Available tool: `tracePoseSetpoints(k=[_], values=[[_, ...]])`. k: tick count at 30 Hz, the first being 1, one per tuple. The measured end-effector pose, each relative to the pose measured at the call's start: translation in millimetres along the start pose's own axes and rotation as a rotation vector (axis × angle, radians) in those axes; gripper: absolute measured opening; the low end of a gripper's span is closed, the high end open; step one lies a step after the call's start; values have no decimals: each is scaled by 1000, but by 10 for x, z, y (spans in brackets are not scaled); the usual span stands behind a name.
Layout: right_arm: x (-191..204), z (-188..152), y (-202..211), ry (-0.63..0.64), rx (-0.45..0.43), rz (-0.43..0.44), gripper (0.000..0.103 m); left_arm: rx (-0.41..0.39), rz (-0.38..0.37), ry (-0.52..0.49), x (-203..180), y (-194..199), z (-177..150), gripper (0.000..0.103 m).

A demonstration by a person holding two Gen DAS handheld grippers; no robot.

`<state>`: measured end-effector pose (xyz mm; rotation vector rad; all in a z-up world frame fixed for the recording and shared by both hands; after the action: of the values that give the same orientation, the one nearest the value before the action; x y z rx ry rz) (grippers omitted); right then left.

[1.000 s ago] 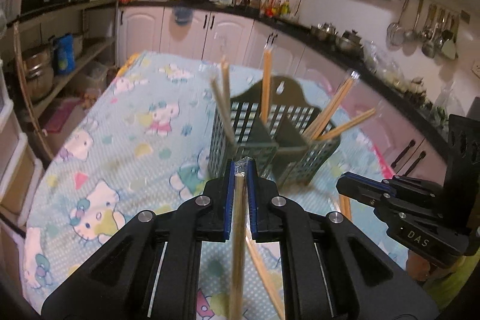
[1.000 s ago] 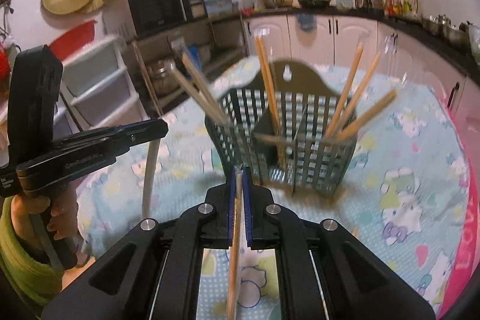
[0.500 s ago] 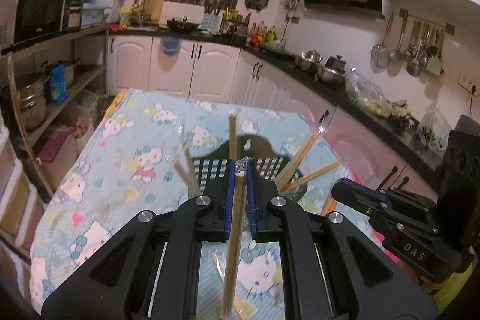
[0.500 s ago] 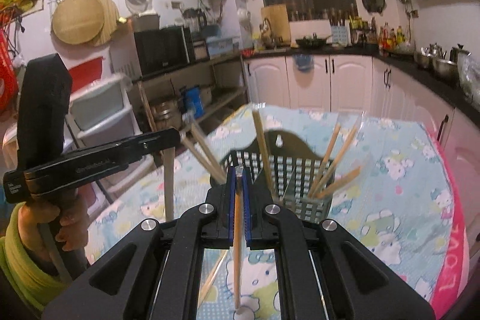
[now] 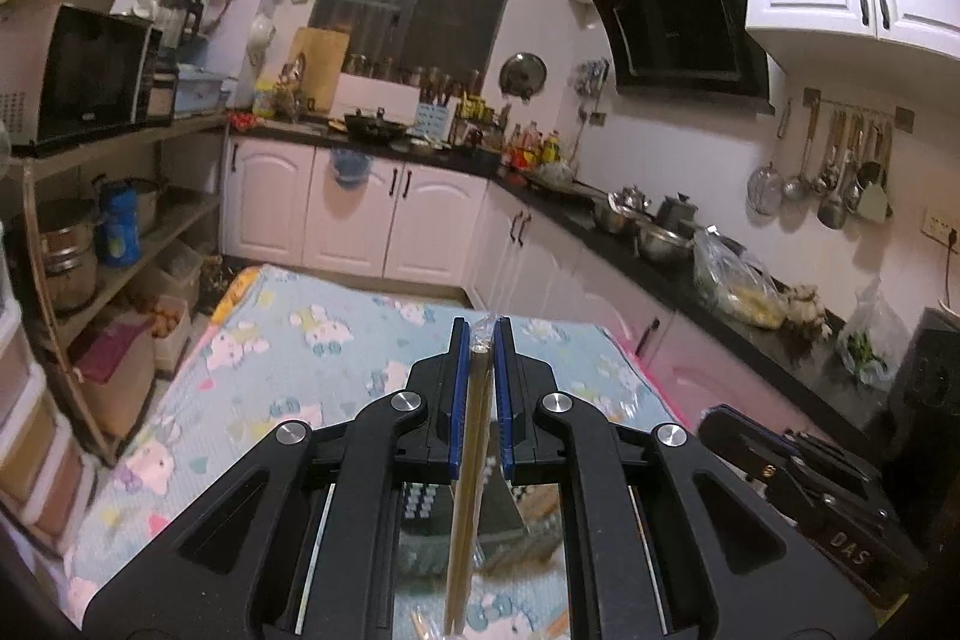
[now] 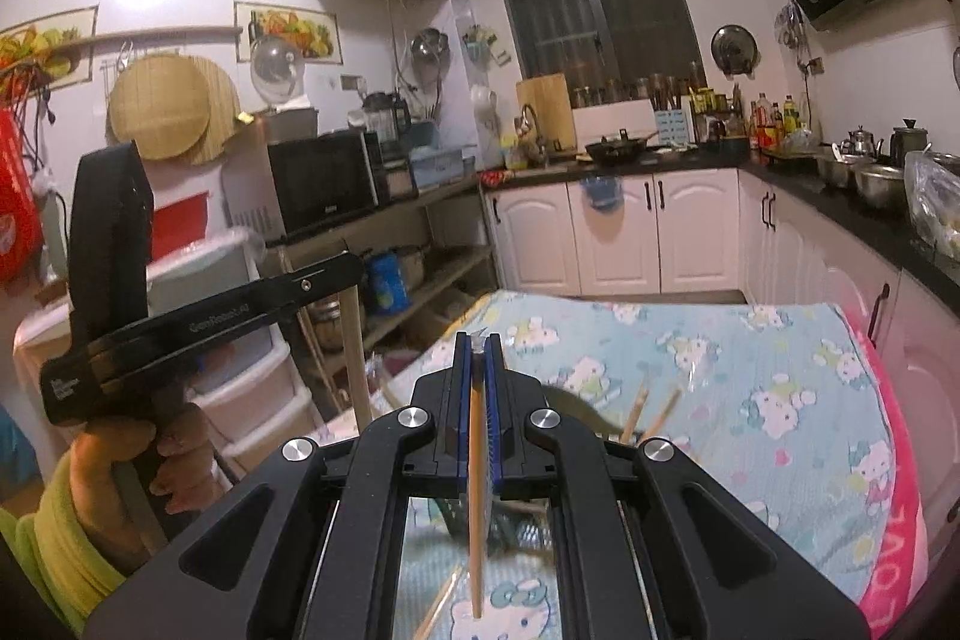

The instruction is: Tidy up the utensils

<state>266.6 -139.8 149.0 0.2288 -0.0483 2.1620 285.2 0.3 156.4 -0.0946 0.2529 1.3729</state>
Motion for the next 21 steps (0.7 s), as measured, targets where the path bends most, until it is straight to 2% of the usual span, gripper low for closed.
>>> tracePoseSetpoints(k=[5,13,21], values=[[-51,187,-111,-2,-36,-1,5,-36,3,31,25,-76,124,3],[-77,456,-252,2,-90,-5,5,-124,64,50,106,-230,332,3],[-110,614,-428,26,-125,-10,5,-179,91,47,111,-377,377,3]])
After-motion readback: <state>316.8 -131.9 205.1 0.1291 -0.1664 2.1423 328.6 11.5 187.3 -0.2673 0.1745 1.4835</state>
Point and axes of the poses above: each gripper's, at about its wrist camera, not at the fingertips, and y roughly against the way its jaws point, x to its left, z to its top, the point moved 10 cm from there along -y, roughly the way its jaws point, and after that the axes turned 12 degrees about -x, right-handed, at the moved point
